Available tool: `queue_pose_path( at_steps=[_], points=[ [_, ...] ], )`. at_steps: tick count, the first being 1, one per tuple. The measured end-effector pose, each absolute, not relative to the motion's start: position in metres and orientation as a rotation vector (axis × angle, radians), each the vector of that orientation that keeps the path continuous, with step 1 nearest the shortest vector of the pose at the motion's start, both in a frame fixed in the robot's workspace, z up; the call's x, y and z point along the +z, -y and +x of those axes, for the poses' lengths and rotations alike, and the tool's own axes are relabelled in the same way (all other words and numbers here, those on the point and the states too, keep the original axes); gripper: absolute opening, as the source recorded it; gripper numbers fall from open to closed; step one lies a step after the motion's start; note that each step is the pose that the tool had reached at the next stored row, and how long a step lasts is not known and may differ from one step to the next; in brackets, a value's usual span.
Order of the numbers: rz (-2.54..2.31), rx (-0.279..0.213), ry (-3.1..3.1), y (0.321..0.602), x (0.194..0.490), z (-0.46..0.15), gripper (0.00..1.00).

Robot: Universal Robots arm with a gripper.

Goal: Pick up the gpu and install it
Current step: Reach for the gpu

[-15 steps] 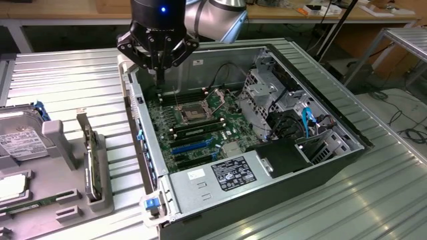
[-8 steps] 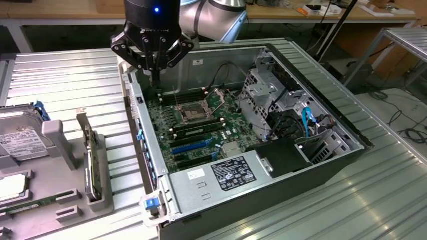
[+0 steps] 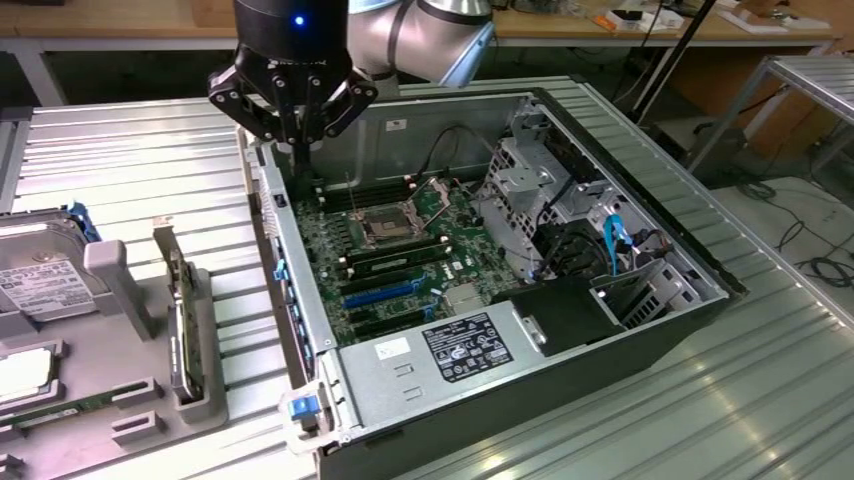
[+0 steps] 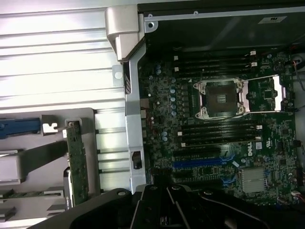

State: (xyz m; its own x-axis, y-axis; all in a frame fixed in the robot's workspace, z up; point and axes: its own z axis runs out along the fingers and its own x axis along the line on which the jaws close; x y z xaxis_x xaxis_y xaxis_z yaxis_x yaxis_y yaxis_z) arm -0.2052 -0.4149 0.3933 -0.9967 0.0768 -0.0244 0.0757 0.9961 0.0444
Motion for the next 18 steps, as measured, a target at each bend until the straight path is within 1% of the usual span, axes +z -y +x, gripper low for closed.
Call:
queue_pose_path(
  at_steps=[18],
  points=[
    [0.119,0.068,-3.112,0.417,0.393,-0.231,0.11]
  ],
)
